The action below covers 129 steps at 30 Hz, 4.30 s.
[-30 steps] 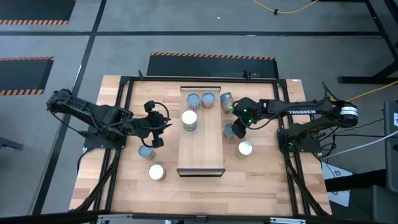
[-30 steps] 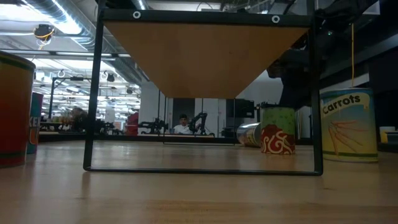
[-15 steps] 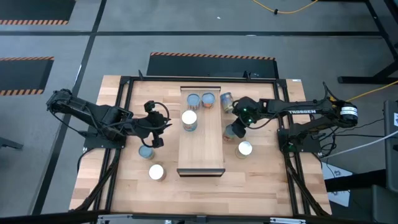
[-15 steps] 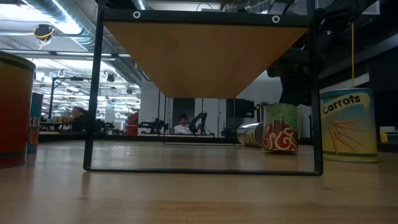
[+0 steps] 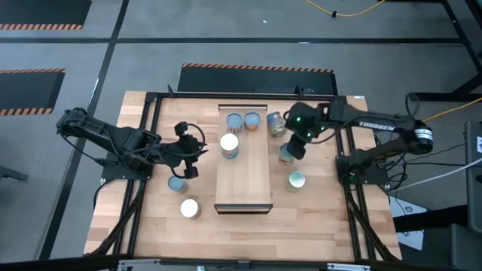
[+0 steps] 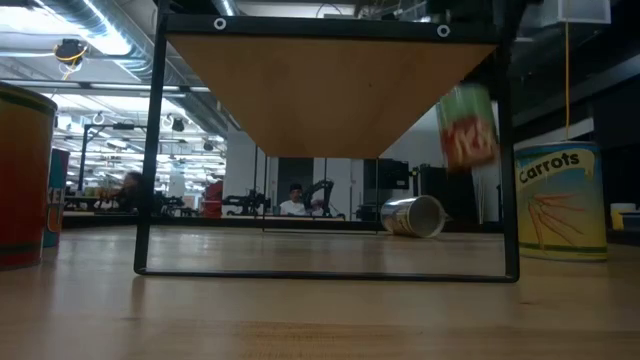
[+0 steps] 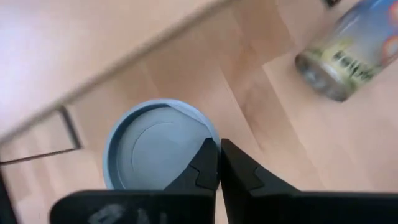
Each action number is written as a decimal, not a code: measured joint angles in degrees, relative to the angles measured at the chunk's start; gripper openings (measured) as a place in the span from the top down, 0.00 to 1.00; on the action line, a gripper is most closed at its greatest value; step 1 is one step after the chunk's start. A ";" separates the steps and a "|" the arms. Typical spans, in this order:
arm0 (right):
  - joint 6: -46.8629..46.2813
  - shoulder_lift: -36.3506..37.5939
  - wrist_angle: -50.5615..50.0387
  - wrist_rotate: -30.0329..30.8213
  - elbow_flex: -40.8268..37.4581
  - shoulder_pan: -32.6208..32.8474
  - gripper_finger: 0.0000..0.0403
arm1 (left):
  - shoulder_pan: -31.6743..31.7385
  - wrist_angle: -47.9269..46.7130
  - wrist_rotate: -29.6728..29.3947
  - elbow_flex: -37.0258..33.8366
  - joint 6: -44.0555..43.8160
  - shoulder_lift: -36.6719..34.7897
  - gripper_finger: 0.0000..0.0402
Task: Pick and place cans onto a shelf
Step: Put the canned beans on the shelf, then put the canned fruit on the shelf
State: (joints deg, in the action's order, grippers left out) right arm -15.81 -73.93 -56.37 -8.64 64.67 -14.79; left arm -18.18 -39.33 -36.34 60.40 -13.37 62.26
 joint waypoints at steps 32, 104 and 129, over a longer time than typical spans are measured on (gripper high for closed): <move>2.86 -14.14 13.53 -0.01 17.02 -2.43 0.97 | 0.01 0.00 0.00 0.00 0.00 0.00 0.80; 20.98 -13.18 -0.93 0.16 23.04 6.65 0.79 | -0.94 -40.45 24.00 9.80 -39.85 -0.02 0.80; 16.04 -2.76 -9.78 18.09 23.04 9.46 0.79 | -2.20 -23.17 34.38 -17.26 -42.03 -0.02 0.80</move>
State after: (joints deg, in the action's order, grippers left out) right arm 0.23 -76.69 -66.15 9.44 87.70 -5.32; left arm -20.38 -62.50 -1.96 43.14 -55.40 62.24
